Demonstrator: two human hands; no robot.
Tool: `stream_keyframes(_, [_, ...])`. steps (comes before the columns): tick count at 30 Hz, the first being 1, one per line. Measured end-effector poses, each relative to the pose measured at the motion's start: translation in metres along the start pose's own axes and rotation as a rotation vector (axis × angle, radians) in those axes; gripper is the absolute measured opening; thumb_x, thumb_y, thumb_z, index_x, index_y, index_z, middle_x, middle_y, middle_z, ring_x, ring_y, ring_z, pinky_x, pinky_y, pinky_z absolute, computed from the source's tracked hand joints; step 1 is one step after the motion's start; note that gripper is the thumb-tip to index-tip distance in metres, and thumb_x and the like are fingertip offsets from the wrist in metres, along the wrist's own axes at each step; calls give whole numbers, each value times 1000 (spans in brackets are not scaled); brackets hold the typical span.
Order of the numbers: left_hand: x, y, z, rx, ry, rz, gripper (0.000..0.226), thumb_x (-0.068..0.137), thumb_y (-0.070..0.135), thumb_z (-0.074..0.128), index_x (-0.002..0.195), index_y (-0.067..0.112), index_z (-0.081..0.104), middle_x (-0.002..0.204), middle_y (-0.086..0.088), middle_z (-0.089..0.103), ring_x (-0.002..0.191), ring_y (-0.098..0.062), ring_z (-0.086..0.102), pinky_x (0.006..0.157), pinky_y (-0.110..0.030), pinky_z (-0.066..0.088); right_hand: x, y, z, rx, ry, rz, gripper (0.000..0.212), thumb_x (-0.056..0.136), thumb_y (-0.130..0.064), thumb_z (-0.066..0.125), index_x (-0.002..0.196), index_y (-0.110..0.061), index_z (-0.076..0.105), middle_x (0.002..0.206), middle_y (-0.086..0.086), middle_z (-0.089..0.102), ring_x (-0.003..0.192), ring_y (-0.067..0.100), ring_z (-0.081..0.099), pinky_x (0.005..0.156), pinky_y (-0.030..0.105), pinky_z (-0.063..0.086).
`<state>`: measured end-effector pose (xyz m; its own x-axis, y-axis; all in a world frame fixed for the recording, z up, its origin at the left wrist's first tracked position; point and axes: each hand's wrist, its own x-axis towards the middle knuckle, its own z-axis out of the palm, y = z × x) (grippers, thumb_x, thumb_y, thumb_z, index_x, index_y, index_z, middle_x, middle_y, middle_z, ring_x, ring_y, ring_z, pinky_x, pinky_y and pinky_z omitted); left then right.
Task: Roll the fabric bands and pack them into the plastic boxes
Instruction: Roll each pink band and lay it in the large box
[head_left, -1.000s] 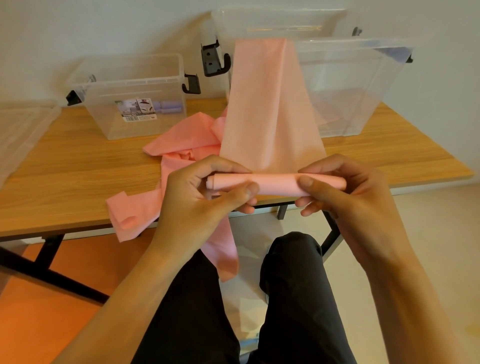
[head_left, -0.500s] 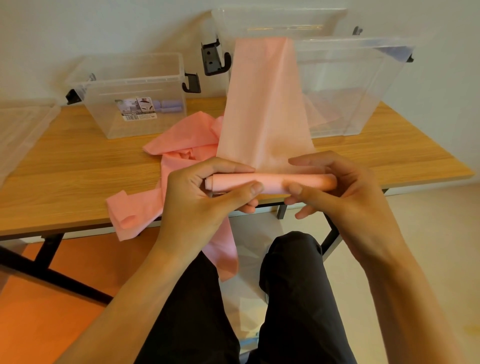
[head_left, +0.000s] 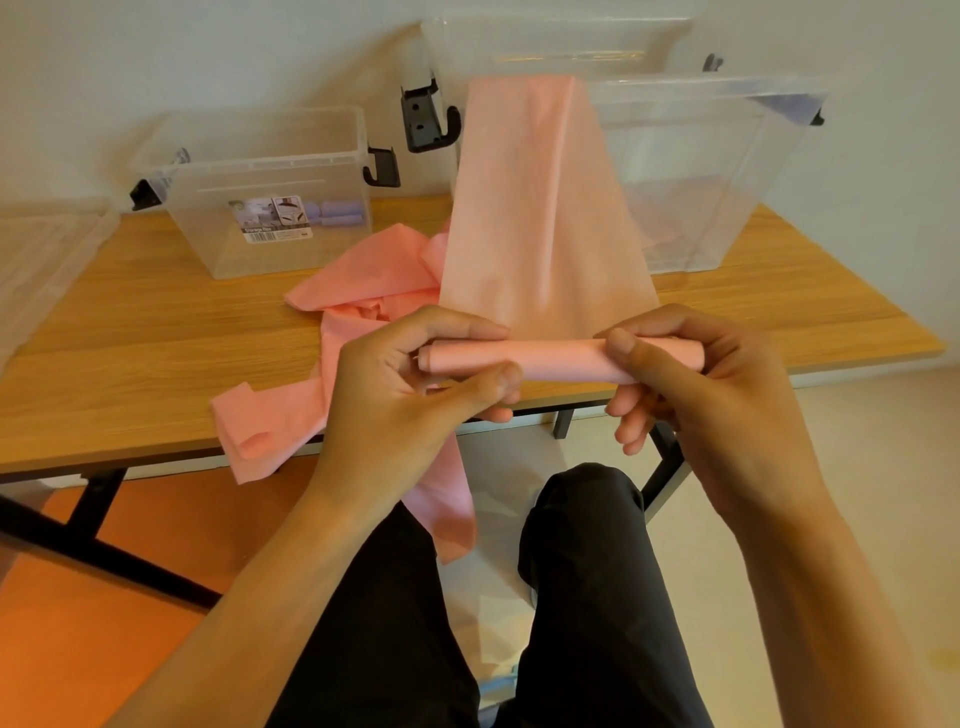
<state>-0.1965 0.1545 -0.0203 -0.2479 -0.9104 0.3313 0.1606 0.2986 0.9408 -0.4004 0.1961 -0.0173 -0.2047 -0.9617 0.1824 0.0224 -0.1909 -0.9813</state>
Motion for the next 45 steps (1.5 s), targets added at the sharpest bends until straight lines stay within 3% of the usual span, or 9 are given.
stream_keyframes(5, [1, 1, 0, 15, 26, 10, 16, 78, 3, 72, 93, 6, 70, 71, -1, 73, 60, -19, 73, 58, -23, 58, 1, 0, -2, -91, -78, -28, 38, 76, -28, 77, 113, -17, 71, 81, 15, 73, 56, 29, 69, 59, 46, 57])
stream_keyframes(8, [1, 1, 0, 20, 41, -2, 16, 78, 6, 72, 93, 2, 69, 72, 0, 74, 61, -18, 73, 58, -22, 58, 3, 2, -1, -113, -102, -29, 38, 74, -20, 79, 110, -12, 71, 95, 10, 75, 68, 30, 74, 62, 47, 60])
stream_keyframes(11, [1, 1, -1, 24, 48, -13, 17, 78, 8, 72, 93, 0, 69, 73, -1, 74, 63, -21, 74, 59, -22, 58, 2, 3, -1, -76, -86, -28, 32, 75, -17, 78, 103, -3, 72, 85, 15, 74, 64, 29, 73, 58, 36, 61])
stream_keyframes(21, [-2, -5, -3, 36, -14, -60, 22, 75, -3, 77, 96, -2, 71, 84, -10, 75, 72, -24, 76, 66, -25, 60, -1, 1, -4, -76, -52, -2, 23, 80, -23, 73, 93, -5, 74, 65, 20, 68, 47, 29, 65, 47, 30, 55])
stream_keyframes(28, [-3, -2, -1, 17, -16, -88, 15, 79, 6, 73, 92, 0, 70, 75, -8, 73, 68, -21, 75, 62, -22, 59, 0, 2, -2, -70, -54, -27, 31, 77, -19, 75, 102, -2, 71, 85, 14, 74, 68, 30, 74, 59, 35, 61])
stream_keyframes(34, [-2, -1, -1, -17, -62, -84, 30, 77, 4, 76, 105, 4, 66, 84, -8, 74, 71, -28, 75, 65, -32, 62, 0, 3, -2, -4, -12, 41, 30, 75, -26, 75, 92, 0, 73, 72, 22, 70, 54, 28, 67, 53, 32, 58])
stream_keyframes(37, [-2, -4, -2, 9, -69, -62, 23, 78, -3, 75, 100, 4, 70, 87, -8, 74, 72, -27, 76, 65, -31, 62, 1, 2, -4, 3, -19, 53, 33, 74, -28, 75, 96, -3, 74, 71, 22, 69, 52, 27, 65, 51, 30, 56])
stream_keyframes(40, [-3, -6, -2, 7, -44, -67, 16, 78, 1, 73, 93, 4, 70, 81, -7, 75, 69, -24, 75, 63, -28, 61, 0, 0, -4, -22, -55, 35, 41, 70, -30, 78, 105, -9, 73, 83, 17, 73, 62, 30, 70, 57, 33, 60])
stream_keyframes(45, [-2, -5, -1, 19, -26, -72, 13, 81, 5, 72, 94, 5, 69, 79, -6, 75, 70, -24, 76, 63, -26, 60, 0, 1, -4, -109, -53, -11, 34, 73, -22, 77, 101, -4, 72, 91, 12, 75, 77, 30, 75, 60, 38, 60])
